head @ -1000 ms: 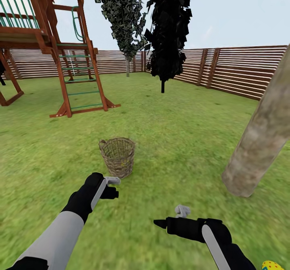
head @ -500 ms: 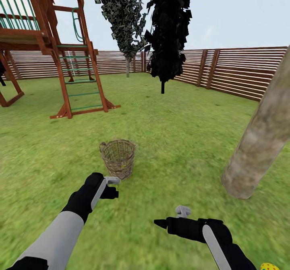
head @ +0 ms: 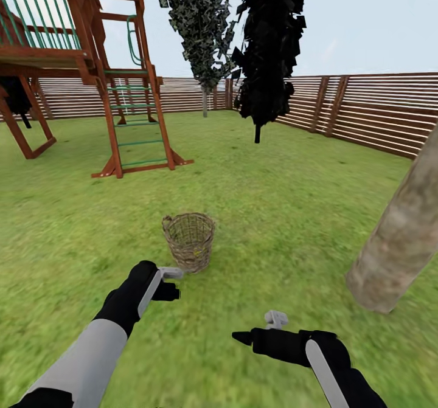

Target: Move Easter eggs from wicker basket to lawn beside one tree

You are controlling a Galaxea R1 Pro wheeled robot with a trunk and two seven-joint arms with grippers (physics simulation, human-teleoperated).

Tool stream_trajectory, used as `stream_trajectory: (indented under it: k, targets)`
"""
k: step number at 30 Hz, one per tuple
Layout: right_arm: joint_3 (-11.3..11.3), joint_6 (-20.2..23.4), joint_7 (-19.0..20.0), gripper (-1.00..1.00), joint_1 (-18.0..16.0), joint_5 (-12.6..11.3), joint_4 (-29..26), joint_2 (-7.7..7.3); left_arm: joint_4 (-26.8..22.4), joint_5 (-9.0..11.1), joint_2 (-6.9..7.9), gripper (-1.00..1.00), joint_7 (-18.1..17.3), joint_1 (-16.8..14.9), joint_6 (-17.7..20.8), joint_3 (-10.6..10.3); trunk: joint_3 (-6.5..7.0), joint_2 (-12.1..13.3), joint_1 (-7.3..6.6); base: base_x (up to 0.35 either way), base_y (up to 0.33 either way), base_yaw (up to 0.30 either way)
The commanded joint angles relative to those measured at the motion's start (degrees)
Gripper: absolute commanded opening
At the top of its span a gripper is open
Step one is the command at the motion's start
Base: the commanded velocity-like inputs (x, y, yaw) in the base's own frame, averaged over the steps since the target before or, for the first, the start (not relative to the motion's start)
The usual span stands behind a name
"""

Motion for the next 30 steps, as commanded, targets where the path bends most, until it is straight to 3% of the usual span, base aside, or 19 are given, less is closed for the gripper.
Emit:
stream_trajectory:
  k: [1, 5, 15, 30]
  targets:
    - [0.1, 0.1, 0.4, 1.00, 0.0, 0.5, 0.0, -0.05, 0.0, 0.5, 0.00, 1.00, 0.5, 0.0, 0.2, -0.1, 0.13, 0.4, -0.23, 0.000, 0.000, 0.272]
    - [0.1, 0.1, 0.4, 1.00, 0.0, 0.5, 0.0, -0.05, 0.1, 0.5, 0.06, 1.00, 0.5, 0.0, 0.2, -0.1, 0.85, 2.0, -1.11, 0.000, 0.000, 0.278]
    - [0.2, -1.4, 0.4, 1.00, 0.0, 0.3, 0.0, -0.06, 0.0, 0.5, 0.16, 1.00, 0.5, 0.0, 0.2, -0.1, 0.85, 2.0, -1.11, 0.016, 0.003, 0.275]
    - [0.1, -1.9, 0.4, 1.00, 0.0, 0.3, 0.0, -0.03, 0.4, 0.9, 0.30, 1.00, 0.4, 0.0, 0.2, 0.0, 0.85, 2.0, -1.11, 0.225, 0.188, 0.037]
